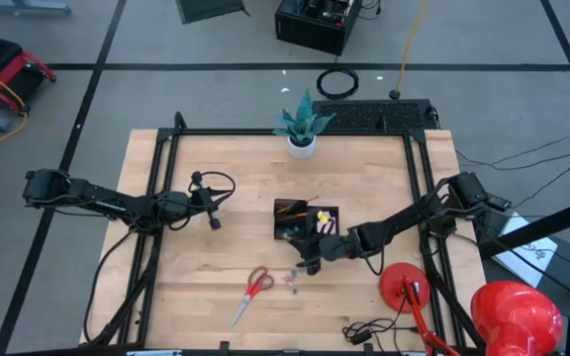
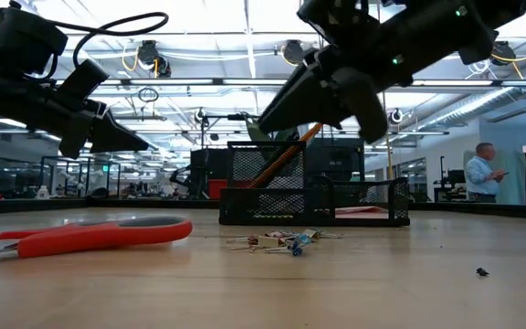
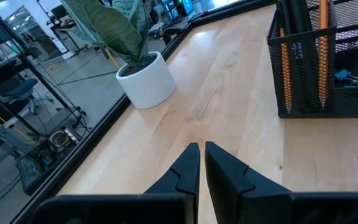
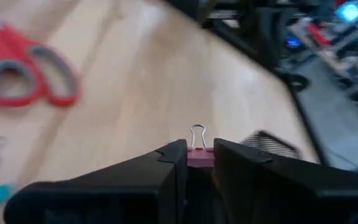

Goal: Pick and place office supplies into organizer
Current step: Put the pink binder clip into the desk organizer

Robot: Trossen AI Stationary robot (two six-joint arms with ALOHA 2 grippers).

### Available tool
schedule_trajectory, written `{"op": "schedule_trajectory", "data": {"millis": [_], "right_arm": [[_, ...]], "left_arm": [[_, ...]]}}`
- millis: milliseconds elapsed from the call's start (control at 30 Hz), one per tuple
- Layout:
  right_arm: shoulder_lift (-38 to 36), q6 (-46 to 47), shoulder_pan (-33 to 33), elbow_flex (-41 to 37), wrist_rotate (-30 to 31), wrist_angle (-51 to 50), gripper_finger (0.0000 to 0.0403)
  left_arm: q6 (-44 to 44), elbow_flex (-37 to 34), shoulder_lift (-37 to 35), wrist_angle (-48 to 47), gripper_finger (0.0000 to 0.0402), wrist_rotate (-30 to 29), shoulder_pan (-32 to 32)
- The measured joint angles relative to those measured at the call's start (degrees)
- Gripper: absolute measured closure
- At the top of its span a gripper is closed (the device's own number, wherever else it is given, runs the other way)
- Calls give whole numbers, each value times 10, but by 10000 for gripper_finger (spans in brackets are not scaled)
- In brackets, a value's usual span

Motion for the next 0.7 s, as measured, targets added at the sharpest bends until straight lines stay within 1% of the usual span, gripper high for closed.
{"op": "schedule_trajectory", "data": {"millis": [67, 233, 333, 467, 700], "right_arm": [[0, 13, -5, -3, -10, -1, 342], [0, 49, -23, -9, -7, -1, 339], [0, 71, -31, -9, -18, -1, 341], [6, 73, -34, -9, -17, -11, 341], [43, 70, -45, -9, -15, -4, 341]], "left_arm": [[0, 0, 0, 0, 371, 0, 0], [2, 0, 0, 0, 371, 0, 0], [2, 0, 0, 0, 371, 0, 0], [2, 0, 0, 0, 371, -1, 0], [2, 0, 0, 0, 371, -1, 0]]}}
